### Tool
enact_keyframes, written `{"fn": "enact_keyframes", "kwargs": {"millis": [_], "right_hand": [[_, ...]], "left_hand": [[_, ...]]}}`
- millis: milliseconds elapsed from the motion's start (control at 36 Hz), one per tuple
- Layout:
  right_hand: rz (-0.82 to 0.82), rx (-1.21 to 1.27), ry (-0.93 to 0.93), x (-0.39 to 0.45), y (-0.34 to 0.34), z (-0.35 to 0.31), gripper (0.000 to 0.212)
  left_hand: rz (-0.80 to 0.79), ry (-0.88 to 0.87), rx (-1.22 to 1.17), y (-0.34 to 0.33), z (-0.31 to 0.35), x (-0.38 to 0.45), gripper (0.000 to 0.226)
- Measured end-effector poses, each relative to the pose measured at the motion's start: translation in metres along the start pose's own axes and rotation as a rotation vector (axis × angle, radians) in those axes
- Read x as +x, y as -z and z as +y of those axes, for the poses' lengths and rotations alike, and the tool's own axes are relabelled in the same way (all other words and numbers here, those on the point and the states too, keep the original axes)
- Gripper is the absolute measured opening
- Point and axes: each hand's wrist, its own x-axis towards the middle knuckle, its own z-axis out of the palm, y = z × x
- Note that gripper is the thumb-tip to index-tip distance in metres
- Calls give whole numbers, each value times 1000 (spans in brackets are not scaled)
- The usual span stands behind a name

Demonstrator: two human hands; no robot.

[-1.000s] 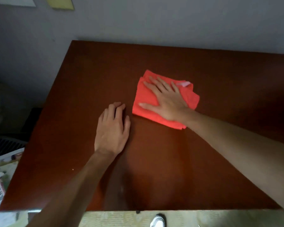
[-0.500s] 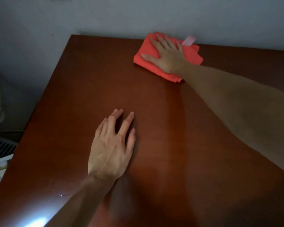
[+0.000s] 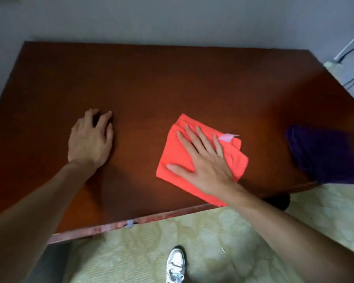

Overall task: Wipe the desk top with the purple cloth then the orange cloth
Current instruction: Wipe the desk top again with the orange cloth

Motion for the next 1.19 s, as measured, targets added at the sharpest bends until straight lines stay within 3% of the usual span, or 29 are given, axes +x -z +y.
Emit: {"fn": "enact_keyframes", "kwargs": {"millis": [139,333,500,917,1194], "right_hand": [[48,19,-93,-31,-3,-10,92],[71,33,-130,-5,-5,1,90],[24,12,-201,78,-1,24,96],[2,93,-390,363,-11,44,93],[-31,79,-299,369,-6,56,95]], "left_hand": [[-9,-48,45,7,21,-5,40],[-1,-53,-114,-5,68,2,38],[-3,-61,-73,-27,71,-1,52],[-93,-56,-25,-22,75,1,52],[-77,-60,-21,-22,75,1,52]]}}
